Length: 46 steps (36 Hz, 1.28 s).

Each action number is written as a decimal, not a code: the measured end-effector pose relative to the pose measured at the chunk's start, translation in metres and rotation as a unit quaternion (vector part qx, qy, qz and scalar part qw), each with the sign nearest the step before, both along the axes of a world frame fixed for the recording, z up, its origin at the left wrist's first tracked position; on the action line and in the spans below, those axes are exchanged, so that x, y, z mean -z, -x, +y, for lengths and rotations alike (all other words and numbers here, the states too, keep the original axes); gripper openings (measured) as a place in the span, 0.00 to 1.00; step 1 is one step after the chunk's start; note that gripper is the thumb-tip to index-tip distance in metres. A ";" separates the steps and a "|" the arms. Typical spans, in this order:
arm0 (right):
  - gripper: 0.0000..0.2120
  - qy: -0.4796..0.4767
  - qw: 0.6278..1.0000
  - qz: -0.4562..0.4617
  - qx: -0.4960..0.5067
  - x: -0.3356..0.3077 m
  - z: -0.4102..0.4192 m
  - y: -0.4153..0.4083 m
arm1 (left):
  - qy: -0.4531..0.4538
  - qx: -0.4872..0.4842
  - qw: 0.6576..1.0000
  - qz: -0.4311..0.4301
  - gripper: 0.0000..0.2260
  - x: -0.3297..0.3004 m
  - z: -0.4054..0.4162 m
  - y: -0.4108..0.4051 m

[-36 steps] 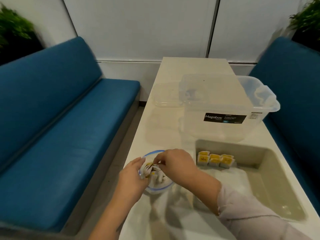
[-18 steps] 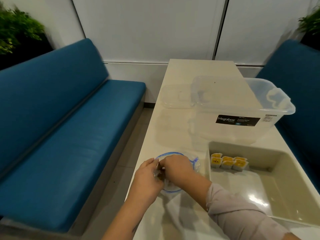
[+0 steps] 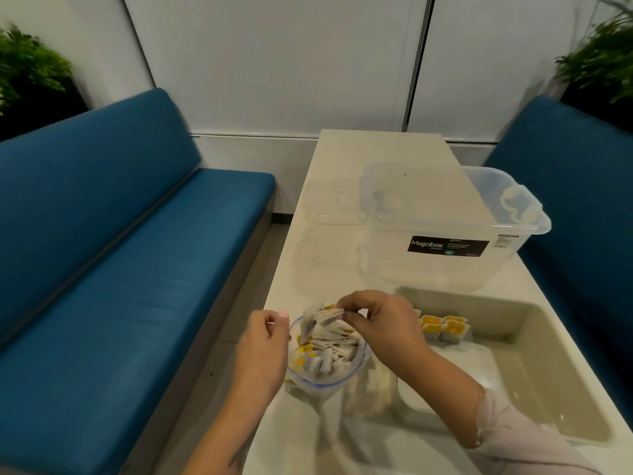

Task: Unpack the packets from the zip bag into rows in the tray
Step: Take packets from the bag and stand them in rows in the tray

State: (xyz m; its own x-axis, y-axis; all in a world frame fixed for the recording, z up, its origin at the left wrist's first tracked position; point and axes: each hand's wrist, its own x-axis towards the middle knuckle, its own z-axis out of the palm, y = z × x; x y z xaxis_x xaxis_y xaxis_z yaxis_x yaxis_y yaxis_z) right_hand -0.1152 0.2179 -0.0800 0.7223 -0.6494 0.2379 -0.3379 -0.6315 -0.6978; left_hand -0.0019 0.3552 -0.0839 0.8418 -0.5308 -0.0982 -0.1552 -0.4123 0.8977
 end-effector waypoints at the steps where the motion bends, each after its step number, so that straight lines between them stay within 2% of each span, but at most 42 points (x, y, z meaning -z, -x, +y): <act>1: 0.04 0.030 0.999 -0.029 -0.001 0.001 0.001 0.001 | 0.007 0.004 0.997 0.073 0.11 -0.003 -0.002 0.001; 3: 0.06 0.112 0.991 -0.071 0.004 0.003 0.004 0.001 | 0.027 0.016 0.974 0.226 0.16 -0.007 -0.005 0.004; 5: 0.08 0.197 0.977 -0.084 -0.003 0.004 0.007 0.001 | 0.055 0.023 0.934 0.351 0.18 -0.010 -0.007 0.008; 8: 0.09 0.278 0.957 -0.073 -0.042 0.011 0.007 0.001 | 0.107 0.036 0.882 0.457 0.23 -0.005 -0.011 0.010; 10: 0.08 0.295 0.951 -0.074 -0.063 0.016 0.007 0.003 | 0.138 0.039 0.859 0.491 0.22 -0.001 -0.012 0.010; 16: 0.04 0.324 0.940 -0.069 -0.085 0.029 0.007 0.010 | 0.232 0.021 0.820 0.523 0.10 0.004 -0.015 0.014; 19: 0.03 0.328 0.939 -0.050 -0.092 0.031 0.006 0.014 | 0.247 0.031 0.812 0.528 0.09 0.003 -0.015 0.015; 21: 0.03 0.316 0.943 -0.037 -0.100 0.031 0.004 0.017 | 0.251 0.035 0.821 0.512 0.10 0.004 -0.015 0.017; 23: 0.04 0.281 0.954 -0.031 -0.099 0.028 0.004 0.020 | 0.244 0.042 0.845 0.473 0.12 0.005 -0.016 0.019; 25: 0.07 0.205 0.974 -0.053 -0.077 0.023 0.006 0.023 | 0.231 0.053 0.877 0.419 0.15 0.005 -0.018 0.021; 28: 0.08 0.007 0.993 -0.121 0.004 0.012 0.007 0.023 | 0.211 0.067 0.921 0.321 0.18 0.006 -0.021 0.025; 30: 0.08 -0.122 0.985 -0.113 0.052 0.003 0.006 0.019 | 0.203 0.086 0.936 0.275 0.21 0.006 -0.021 0.027; 33: 0.01 -0.226 0.971 -0.044 0.060 -0.008 0.001 0.013 | 0.174 0.132 0.949 0.229 0.28 0.007 -0.020 0.029; 37: 0.10 -0.353 0.935 0.020 0.033 -0.020 -0.002 0.007 | 0.133 0.182 0.958 0.180 0.34 0.006 -0.021 0.034; 41: 0.14 -0.378 0.924 0.057 0.018 -0.025 -0.006 0.006 | 0.123 0.204 0.950 0.200 0.38 0.006 -0.024 0.038; 46: 0.04 -0.347 0.937 0.018 0.023 -0.029 -0.008 0.010 | 0.127 0.229 0.931 0.255 0.39 0.012 -0.026 0.041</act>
